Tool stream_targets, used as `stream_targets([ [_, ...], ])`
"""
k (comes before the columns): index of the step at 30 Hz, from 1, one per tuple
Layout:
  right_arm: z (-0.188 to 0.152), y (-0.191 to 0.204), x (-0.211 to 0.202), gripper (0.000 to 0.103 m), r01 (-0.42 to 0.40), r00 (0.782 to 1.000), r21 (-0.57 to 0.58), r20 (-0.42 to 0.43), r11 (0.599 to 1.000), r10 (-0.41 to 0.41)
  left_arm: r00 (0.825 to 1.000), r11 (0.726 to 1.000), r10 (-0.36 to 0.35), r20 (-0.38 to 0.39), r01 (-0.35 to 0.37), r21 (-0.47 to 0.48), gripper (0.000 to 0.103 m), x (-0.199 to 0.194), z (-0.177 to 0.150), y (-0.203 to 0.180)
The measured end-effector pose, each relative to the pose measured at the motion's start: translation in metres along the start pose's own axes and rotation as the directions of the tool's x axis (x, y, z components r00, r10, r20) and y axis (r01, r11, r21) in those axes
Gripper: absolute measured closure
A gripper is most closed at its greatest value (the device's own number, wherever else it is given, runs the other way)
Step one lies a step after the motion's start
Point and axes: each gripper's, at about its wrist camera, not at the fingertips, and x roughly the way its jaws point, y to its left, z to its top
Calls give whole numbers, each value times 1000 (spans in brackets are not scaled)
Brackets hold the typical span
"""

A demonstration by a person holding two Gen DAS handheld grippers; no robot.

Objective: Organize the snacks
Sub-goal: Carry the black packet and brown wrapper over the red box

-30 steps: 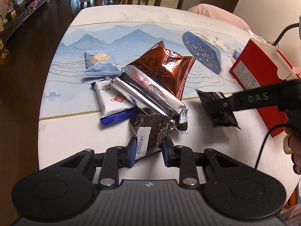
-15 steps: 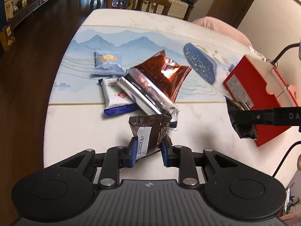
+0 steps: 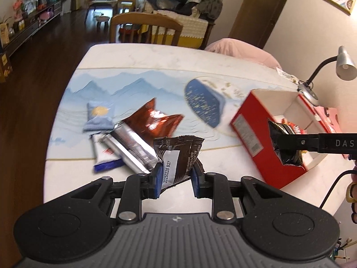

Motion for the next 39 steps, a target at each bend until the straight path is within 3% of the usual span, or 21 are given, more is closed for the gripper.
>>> stream_targets([
  [20, 20, -113, -47, 71, 23, 996, 44, 85, 999, -27, 996, 989, -88, 6, 86, 116, 78, 25, 46, -140],
  [29, 26, -171, -48, 71, 64, 994, 67, 83, 996, -70, 995, 982, -91, -35, 95, 165, 78, 55, 56, -197],
  [39, 29, -222, -29, 71, 131, 991, 60, 33, 990, -133, 993, 978, -57, -99, 75, 194, 78, 102, 76, -236],
])
